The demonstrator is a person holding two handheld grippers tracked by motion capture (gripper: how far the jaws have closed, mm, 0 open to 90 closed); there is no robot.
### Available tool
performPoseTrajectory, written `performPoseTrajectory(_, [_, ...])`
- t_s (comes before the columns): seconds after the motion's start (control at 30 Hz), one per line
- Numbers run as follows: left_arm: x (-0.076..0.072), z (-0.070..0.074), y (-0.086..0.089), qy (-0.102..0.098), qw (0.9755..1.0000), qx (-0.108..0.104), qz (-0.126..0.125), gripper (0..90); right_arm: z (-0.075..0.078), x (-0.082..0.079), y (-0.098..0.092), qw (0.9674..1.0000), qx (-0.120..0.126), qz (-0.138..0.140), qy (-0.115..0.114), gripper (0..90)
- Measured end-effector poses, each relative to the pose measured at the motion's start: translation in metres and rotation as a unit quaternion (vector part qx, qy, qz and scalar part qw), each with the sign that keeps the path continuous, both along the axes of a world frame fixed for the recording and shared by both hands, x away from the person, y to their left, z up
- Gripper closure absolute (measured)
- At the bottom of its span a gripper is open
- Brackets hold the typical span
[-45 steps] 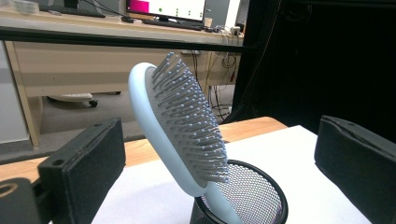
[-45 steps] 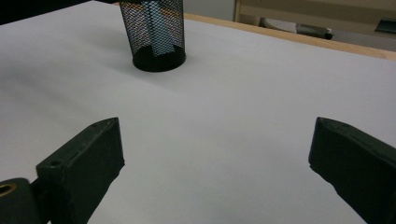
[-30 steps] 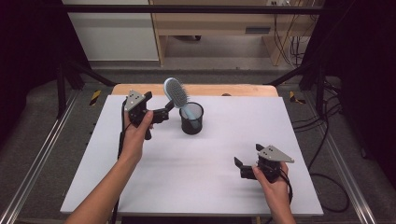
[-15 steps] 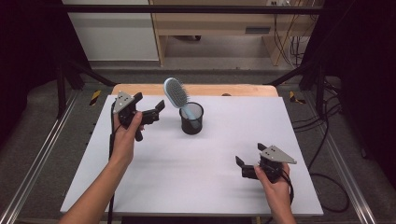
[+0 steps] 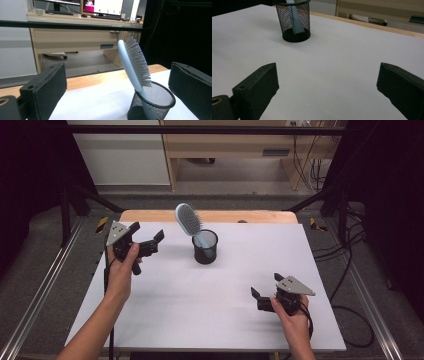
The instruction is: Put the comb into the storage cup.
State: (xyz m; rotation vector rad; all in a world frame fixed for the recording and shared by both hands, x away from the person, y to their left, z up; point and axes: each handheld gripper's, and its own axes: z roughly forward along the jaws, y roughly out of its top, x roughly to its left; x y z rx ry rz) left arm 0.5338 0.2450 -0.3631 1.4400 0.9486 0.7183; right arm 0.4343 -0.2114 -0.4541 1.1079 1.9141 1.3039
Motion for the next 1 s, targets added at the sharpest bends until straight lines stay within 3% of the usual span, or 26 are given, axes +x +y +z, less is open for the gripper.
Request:
performPoseTrajectory(0.3, [-0.009, 0.003, 0.027, -0.002, 0.9998, -0.004, 0.022, 1.7, -0.002, 0.003, -0.005, 1.0, 0.002, -0.006, 0.006, 4.0])
performPoseTrajectory(0.57, [-0.017, -0.006, 0.046, -0.004, 0.9992, -0.013, 0.036, 1.7, -0.002, 0.003, -0.004, 1.0, -0.001, -0.003, 0.006, 4.6])
performPoseTrajectory(0.73, [-0.021, -0.007, 0.053, -0.007, 0.9993, 0.005, 0.037, 1.7, -0.002, 0.002, -0.005, 1.0, -0.001, 0.0, 0.003, 4.6])
performPoseTrajectory(1.0, [-0.028, -0.002, 0.066, -0.015, 0.999, 0.011, 0.04, 1.6, -0.002, 0.001, -0.006, 1.0, -0.002, -0.001, 0.0, 4.6])
